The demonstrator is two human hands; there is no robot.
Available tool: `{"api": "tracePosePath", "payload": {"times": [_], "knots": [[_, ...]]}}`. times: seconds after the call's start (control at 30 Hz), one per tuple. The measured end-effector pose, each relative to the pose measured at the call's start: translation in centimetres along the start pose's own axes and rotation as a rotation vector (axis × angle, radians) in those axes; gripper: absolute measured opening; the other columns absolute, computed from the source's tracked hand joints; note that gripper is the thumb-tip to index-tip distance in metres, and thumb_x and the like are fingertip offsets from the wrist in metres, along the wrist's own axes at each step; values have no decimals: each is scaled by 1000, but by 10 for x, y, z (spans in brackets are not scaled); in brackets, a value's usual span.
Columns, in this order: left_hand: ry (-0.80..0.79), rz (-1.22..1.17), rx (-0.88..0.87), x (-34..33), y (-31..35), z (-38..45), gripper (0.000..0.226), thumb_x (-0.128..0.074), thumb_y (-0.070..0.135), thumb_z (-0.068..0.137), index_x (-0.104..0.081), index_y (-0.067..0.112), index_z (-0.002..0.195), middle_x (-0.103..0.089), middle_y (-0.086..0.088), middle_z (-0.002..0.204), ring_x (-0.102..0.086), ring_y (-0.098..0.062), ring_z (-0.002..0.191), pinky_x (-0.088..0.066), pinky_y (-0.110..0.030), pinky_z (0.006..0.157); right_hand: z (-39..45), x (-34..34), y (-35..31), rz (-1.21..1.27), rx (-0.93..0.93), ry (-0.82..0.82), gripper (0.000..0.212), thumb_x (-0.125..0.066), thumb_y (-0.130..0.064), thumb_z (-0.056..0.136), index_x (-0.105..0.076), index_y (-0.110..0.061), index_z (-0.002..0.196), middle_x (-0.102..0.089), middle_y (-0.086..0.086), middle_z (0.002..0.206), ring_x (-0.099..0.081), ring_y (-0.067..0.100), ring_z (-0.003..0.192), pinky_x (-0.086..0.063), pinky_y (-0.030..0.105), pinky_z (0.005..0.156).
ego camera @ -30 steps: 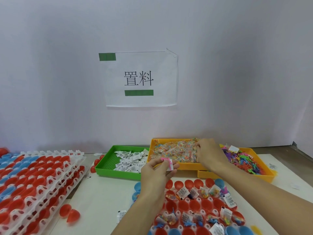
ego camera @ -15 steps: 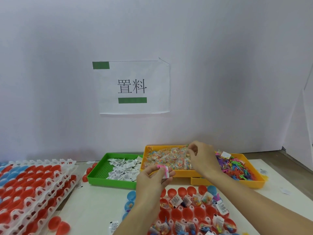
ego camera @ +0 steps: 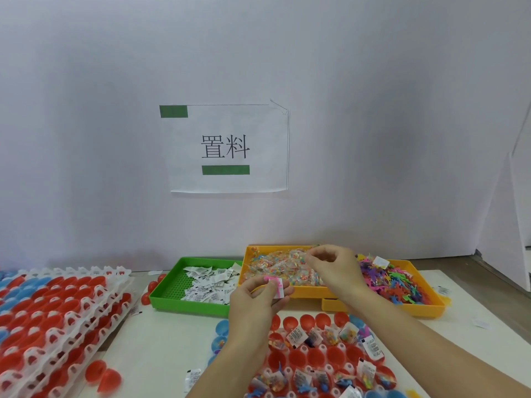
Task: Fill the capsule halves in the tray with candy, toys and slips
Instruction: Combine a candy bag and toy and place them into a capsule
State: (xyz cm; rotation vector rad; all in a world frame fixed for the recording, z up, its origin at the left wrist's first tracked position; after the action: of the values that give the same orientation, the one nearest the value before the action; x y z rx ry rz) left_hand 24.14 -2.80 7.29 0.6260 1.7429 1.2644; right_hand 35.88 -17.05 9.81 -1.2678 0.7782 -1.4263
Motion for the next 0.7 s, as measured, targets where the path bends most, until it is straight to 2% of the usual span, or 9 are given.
{"api": "tracePosePath", "payload": {"times": [0.1, 0.2, 0.3, 0.43, 0.5, 0.6, 0.7], "knots": [[3, -6, 5, 1, 0, -1, 11, -58, 1, 94, -63, -3, 103, -74, -19, 96, -75, -24, 84, -59, -23, 66, -16, -6, 1, 227, -113, -75, 2, -75, -13, 88, -76, -13, 86, -75, 1, 78, -70, 8, 66, -51, 21, 61], [6, -16, 4, 3, 1, -3, 10, -59, -1, 93, -64, -5, 100, -74, -20, 95, -75, -25, 83, -58, -23, 64, -31, -13, -1, 387, -197, -154, 1, -76, -10, 85, -77, -10, 85, -77, 6, 77, -73, 15, 70, -53, 27, 64], [9, -38, -2, 5, 4, -3, 7, -61, -2, 91, -65, -4, 96, -75, -19, 90, -75, -28, 83, -58, -22, 62, -41, -16, -8, 428, -199, -204, 3, -75, -7, 85, -77, -8, 85, -76, 9, 75, -73, 16, 67, -54, 24, 61], [9, -22, -28, 5, 7, -6, 7, -62, -1, 90, -69, -1, 88, -76, -6, 74, -75, -21, 75, -58, -22, 62, -51, -19, -18, 432, -177, -270, 5, -71, -8, 89, -76, -6, 86, -76, 14, 78, -73, 20, 67, -54, 24, 60], [3, -8, -24, 5, 7, -8, 7, -63, -2, 89, -69, -1, 86, -75, -13, 81, -75, -25, 78, -59, -25, 66, -55, -19, -25, 331, -100, -298, 9, -71, -8, 90, -78, -9, 83, -76, 12, 76, -70, 16, 64, -53, 21, 59], [-3, 3, -26, 8, 10, -13, 15, -67, -3, 85, -73, 4, 74, -72, -20, 91, -74, -33, 81, -59, -28, 66, -61, -14, -41, 25, 92, -310, 14, -72, -13, 90, -80, -17, 80, -76, -1, 74, -68, 6, 64, -52, 16, 62], [-7, -5, -26, 12, 11, -17, 9, -69, -2, 85, -73, 4, 79, -72, -22, 89, -73, -35, 81, -59, -28, 66, -67, -12, -49, -65, 145, -300, 11, -71, -16, 90, -78, -19, 82, -75, -2, 71, -71, 11, 65, -55, 17, 63]]}}
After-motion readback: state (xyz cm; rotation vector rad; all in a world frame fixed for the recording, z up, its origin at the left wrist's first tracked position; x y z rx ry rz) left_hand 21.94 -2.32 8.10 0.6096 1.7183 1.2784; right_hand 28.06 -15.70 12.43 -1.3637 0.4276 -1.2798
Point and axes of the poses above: each hand's wrist, its own z-axis towards the middle knuckle, its own x-axis out of the back of the hand, y = z × x, the point moved 6 cm from there along z, towards the middle knuckle
